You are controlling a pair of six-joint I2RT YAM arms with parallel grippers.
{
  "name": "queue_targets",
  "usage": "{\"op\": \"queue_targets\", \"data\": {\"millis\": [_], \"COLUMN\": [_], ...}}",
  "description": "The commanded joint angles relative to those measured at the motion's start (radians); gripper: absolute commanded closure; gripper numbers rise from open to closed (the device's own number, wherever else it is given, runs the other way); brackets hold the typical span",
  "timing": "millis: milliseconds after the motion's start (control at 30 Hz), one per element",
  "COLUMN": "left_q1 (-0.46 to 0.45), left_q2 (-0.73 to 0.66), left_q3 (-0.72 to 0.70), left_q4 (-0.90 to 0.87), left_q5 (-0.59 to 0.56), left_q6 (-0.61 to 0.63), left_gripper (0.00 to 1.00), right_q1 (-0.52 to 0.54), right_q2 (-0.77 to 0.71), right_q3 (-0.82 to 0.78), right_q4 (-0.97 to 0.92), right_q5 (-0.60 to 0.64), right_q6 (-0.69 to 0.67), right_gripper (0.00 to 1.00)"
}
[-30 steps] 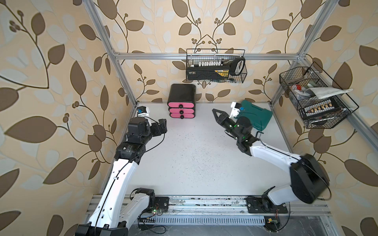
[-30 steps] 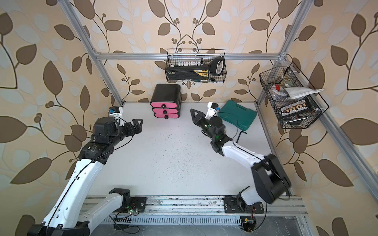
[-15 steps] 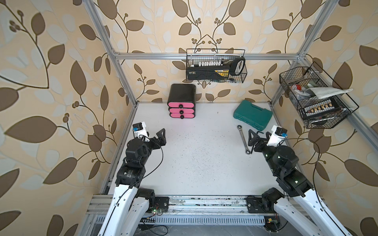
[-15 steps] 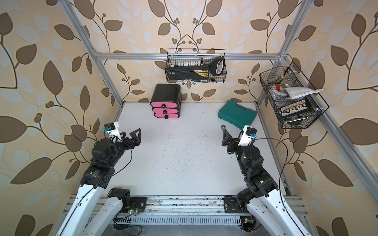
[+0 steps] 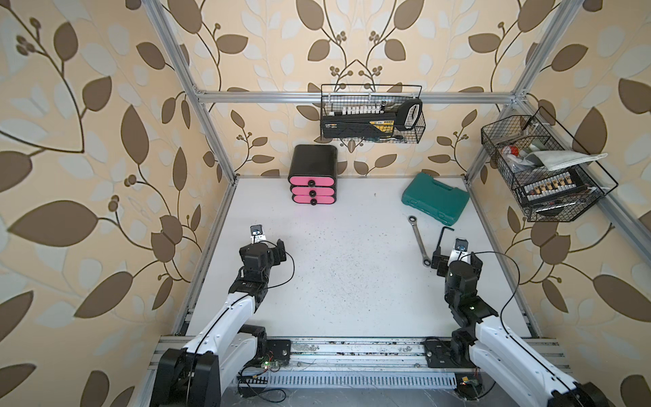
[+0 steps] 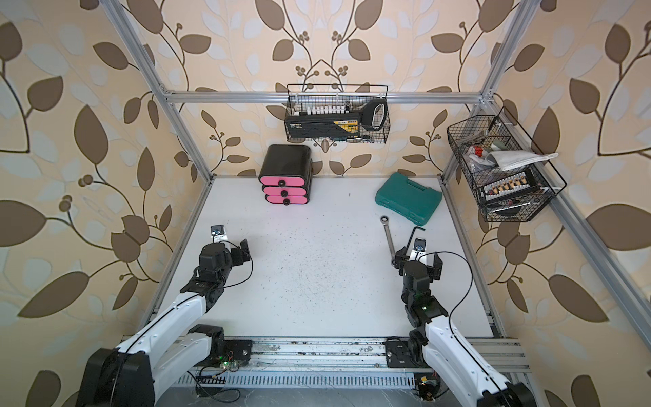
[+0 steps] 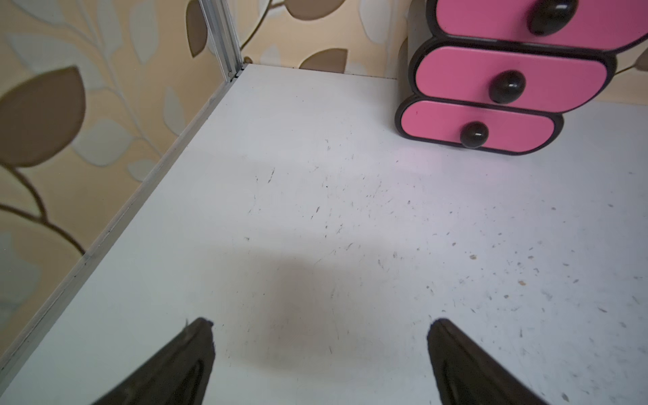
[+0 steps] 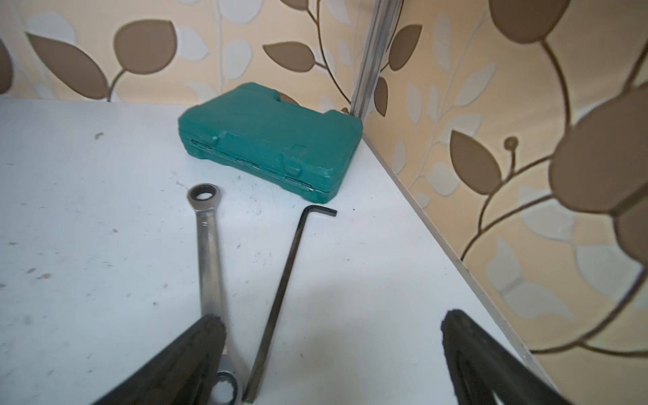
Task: Place the cookies into the drawer by color
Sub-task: Reset both arms
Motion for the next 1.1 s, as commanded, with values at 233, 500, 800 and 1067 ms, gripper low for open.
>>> {"op": "queue_targets", "data": {"millis": [233, 500, 800, 1067], "left_q1": [0.095, 0.269, 0.268, 0.267], "left_q2": [0.348, 0.502, 0.496, 0.496], "left_q3": [0.062, 0.105, 0.097, 0.096], "left_q4": [0.382, 0.405, 0.419, 0.419], "left_q5": [0.101, 0.288, 0.289, 0.289], "left_q6": [0.149, 0.037, 0.038, 0.038], "left_gripper": [0.02, 0.02, 0.02, 0.02], "right_q1": [-0.149, -0.159, -0.148, -0.146], "right_q2": [0.647, 0.670, 0.699, 0.694], "right_q3": [0.204, 0.184, 0.210, 0.199], "right_q4": [0.451, 0.534, 0.534, 0.548], "right_q5": [-0.456, -0.422, -0.392, -0.382], "right_q6": [-0.004, 0.010, 0.001, 0.000], "right_gripper": [0.01, 0.01, 0.01, 0.01]}}
